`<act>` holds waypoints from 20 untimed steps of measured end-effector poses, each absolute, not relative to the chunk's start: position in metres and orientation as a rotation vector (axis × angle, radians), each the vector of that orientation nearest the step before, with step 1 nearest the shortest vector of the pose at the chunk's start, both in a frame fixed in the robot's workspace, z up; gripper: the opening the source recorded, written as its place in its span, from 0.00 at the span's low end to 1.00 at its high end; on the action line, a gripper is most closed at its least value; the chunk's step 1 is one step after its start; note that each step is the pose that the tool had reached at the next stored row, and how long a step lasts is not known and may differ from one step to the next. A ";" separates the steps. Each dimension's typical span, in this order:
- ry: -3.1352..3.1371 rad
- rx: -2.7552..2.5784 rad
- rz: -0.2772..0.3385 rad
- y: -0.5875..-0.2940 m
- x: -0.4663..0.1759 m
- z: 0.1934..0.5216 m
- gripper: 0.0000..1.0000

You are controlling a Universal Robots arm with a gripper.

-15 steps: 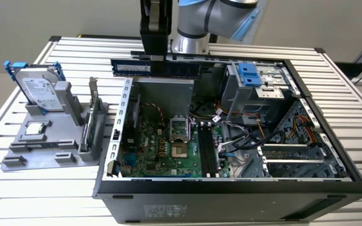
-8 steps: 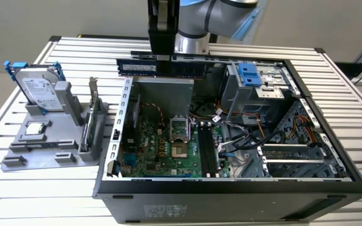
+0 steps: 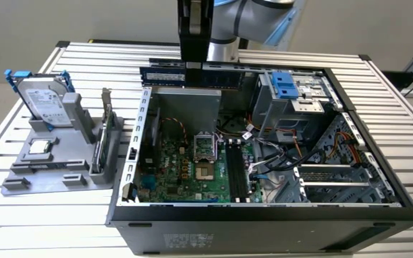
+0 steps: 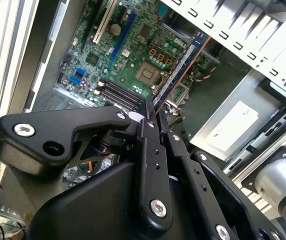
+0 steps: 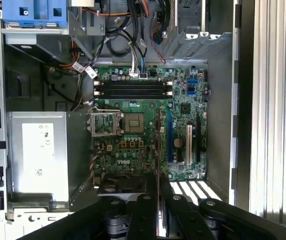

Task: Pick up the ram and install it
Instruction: 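Pick up the ram and move it above insertion slot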

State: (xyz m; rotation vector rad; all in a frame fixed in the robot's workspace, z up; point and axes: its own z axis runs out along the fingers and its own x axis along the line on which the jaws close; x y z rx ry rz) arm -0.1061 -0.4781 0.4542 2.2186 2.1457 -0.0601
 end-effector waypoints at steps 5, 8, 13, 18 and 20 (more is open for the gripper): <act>2.146 2.219 -0.060 -0.478 -0.101 0.455 0.00; 2.146 2.219 -0.060 -0.478 -0.098 0.455 0.00; 2.146 2.219 -0.060 -0.478 -0.093 0.456 0.00; 2.146 2.219 -0.060 -0.478 -0.089 0.456 0.00; 2.146 2.219 -0.060 -0.478 -0.087 0.457 0.00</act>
